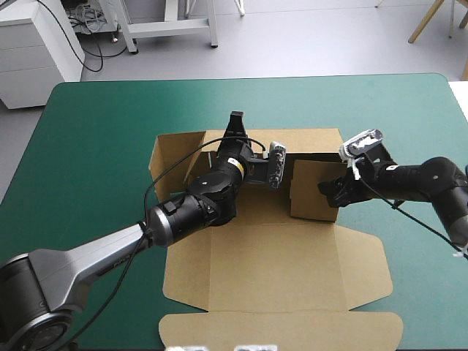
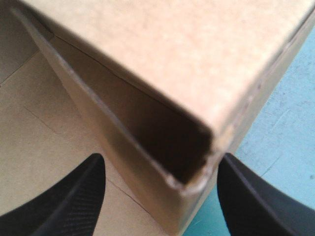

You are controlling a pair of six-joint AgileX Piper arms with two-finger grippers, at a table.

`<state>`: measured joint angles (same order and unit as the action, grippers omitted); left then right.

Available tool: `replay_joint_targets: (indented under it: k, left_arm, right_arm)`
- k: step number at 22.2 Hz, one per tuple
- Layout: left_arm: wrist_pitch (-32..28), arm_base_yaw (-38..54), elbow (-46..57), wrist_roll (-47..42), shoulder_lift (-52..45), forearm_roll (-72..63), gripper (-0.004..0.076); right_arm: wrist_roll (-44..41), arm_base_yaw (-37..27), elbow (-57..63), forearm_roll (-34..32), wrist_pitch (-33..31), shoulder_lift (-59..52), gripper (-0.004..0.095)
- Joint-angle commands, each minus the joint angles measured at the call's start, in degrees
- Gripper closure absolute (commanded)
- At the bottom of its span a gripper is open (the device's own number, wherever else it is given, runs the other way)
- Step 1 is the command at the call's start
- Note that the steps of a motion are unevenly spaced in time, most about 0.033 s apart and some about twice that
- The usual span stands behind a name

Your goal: Fold the box

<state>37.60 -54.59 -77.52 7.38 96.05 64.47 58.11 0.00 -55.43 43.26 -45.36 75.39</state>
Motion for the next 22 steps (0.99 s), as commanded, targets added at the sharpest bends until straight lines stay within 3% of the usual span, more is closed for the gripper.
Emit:
replay_joint_targets:
  k: [1,7,9,13,17,22]
  left_arm:
    - [-1.99,-0.56,-1.12,-0.38,-1.95,0.85,0.0734]
    - [-1.99,-0.56,-1.12,-0.38,-1.95,3.89,0.0734]
    - [-1.99,-0.56,-1.12,-0.38,-1.95,3.87,0.0734]
    - [-1.88,-0.56,-1.35,-1.30,-1.95,4.10,0.0734]
    - [-2.43,-0.56,-2.10,-1.30,-1.95,4.12,0.0713]
    - [-2.46,-1.30,-2.10,-1.30,-3.10,2.33,0.0535]
  right_arm:
    - [-2.30,2.62,-1.46,1.22,4.15,-0.37,0.0337]
    - [-2.92,2.62,-1.46,1.90,8.48,-0.23,0.0502]
    - [-2.92,2.62,-1.46,3.21,8.48,-0.23,0.0607]
    - [-2.74,2.62,-1.46,3.95,8.48,-0.23,0.0910]
    - [-2.74,2.62,-1.46,3.95,8.48,-0.23,0.0926]
    - [-2.74,2.62,-1.46,4.42,8.74,-0.23,0.0926]
